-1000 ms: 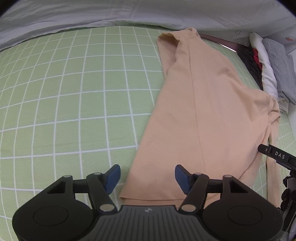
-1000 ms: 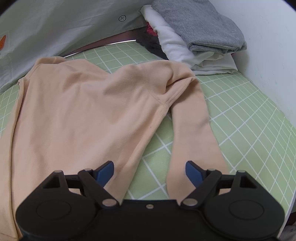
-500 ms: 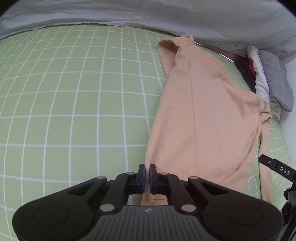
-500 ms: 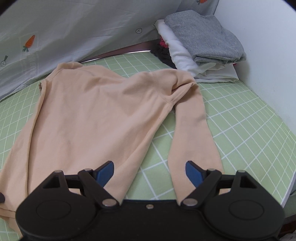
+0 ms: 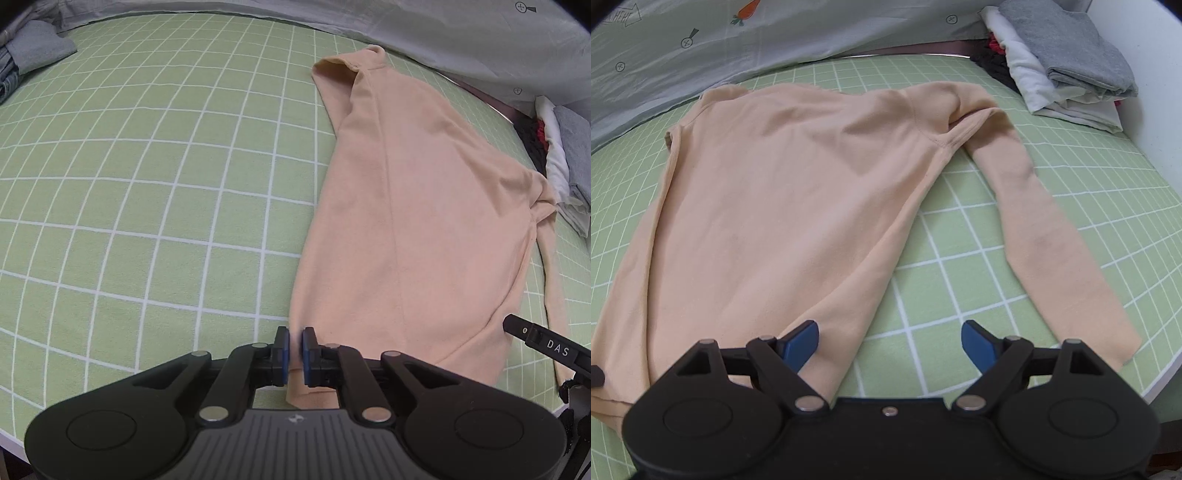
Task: Fold clothes
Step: 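Pinch the hem with the left tool and pull it to straighten the top, then grasp the hem with the right tool and pull it to flatten the top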
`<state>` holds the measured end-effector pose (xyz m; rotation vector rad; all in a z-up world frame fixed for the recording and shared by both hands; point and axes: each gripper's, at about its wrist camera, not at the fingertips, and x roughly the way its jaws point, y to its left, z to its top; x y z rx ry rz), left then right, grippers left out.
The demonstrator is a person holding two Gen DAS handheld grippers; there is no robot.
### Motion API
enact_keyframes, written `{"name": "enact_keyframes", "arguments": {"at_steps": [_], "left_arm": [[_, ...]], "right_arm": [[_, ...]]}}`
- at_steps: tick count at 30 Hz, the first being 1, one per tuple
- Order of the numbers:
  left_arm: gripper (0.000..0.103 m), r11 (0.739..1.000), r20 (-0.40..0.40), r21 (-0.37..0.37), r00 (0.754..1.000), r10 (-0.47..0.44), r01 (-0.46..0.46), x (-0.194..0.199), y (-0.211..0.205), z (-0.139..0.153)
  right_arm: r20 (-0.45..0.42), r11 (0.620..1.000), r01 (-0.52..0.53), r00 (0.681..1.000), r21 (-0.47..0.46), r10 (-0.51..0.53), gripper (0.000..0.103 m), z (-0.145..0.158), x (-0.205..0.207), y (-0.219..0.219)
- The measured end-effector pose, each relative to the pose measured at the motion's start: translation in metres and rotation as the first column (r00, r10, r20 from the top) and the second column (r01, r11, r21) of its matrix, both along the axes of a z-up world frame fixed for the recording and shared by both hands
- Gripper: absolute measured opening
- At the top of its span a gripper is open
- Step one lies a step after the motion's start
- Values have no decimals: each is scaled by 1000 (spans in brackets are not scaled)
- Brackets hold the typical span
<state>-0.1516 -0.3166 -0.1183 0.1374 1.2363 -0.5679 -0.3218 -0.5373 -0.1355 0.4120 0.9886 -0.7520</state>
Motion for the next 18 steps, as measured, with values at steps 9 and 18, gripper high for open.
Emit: {"name": "enact_keyframes", "arguments": {"at_steps": [9, 18], "left_arm": [[55, 997, 44, 73, 999, 14, -17, -11, 12, 3], [66, 996, 56, 86, 998, 5, -10, 0, 59, 8]], "right_arm": [[17, 1000, -14, 1000, -6, 14, 87, -2, 27, 23], [-37, 997, -18, 999, -79, 16, 87, -5, 35, 74]]}}
